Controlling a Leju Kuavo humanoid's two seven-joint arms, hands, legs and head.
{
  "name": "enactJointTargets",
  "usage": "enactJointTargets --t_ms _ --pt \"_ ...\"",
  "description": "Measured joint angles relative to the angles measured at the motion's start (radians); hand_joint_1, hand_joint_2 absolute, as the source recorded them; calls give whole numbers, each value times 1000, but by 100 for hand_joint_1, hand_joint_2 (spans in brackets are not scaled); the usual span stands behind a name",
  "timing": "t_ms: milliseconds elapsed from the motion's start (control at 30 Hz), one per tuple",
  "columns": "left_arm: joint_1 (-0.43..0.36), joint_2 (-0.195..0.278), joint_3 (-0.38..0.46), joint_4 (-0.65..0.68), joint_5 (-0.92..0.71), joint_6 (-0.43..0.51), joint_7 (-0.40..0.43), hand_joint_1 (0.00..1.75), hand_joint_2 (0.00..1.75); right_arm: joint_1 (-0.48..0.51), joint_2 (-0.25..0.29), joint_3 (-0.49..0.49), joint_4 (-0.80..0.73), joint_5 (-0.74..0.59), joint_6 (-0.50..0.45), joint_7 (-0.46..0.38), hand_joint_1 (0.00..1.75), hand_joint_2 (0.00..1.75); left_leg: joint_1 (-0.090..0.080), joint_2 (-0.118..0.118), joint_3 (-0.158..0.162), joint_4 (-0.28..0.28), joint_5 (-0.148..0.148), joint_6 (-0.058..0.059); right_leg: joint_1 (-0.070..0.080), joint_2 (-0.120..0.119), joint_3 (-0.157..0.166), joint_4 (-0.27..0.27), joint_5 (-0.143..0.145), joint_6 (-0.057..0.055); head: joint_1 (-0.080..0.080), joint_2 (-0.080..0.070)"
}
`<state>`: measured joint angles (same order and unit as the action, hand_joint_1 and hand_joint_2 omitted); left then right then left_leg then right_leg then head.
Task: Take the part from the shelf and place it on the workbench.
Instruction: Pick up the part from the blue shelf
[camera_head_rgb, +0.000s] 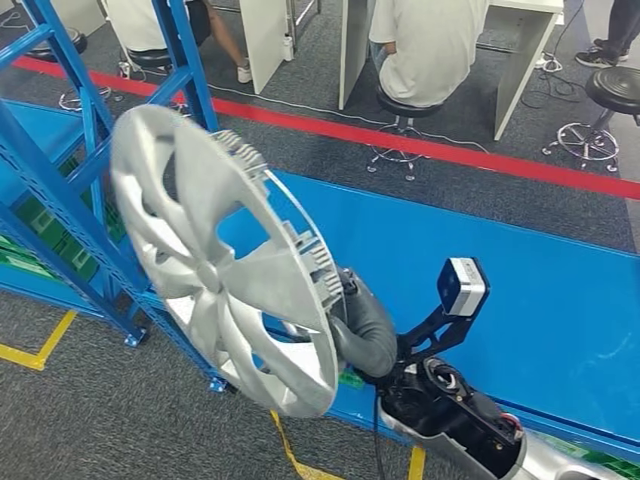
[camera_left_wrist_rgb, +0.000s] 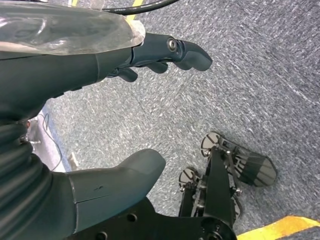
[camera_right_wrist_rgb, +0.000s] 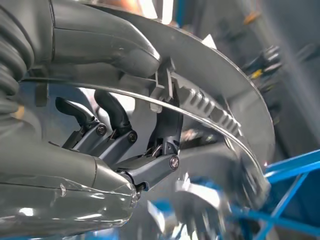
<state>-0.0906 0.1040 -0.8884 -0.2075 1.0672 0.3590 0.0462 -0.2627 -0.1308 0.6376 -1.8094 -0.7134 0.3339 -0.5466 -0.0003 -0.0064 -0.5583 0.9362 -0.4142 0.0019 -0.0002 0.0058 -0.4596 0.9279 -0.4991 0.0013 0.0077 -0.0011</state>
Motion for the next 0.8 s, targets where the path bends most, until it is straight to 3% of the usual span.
enactJointTargets --t_ms 233,800 --pt "-2 3 -1 0 15 0 2 0 175 3 72 56 80 -68 119 -46 175 175 0 0 0 0 0 0 0 0 0 0 0 -1 -1 0" --pt "-2 8 -1 0 22 -5 0 0 175 2 121 110 178 -64 144 -70 175 175 -1 0 0 1 -1 0 0 0 -1 -1 0 -1 -1 0"
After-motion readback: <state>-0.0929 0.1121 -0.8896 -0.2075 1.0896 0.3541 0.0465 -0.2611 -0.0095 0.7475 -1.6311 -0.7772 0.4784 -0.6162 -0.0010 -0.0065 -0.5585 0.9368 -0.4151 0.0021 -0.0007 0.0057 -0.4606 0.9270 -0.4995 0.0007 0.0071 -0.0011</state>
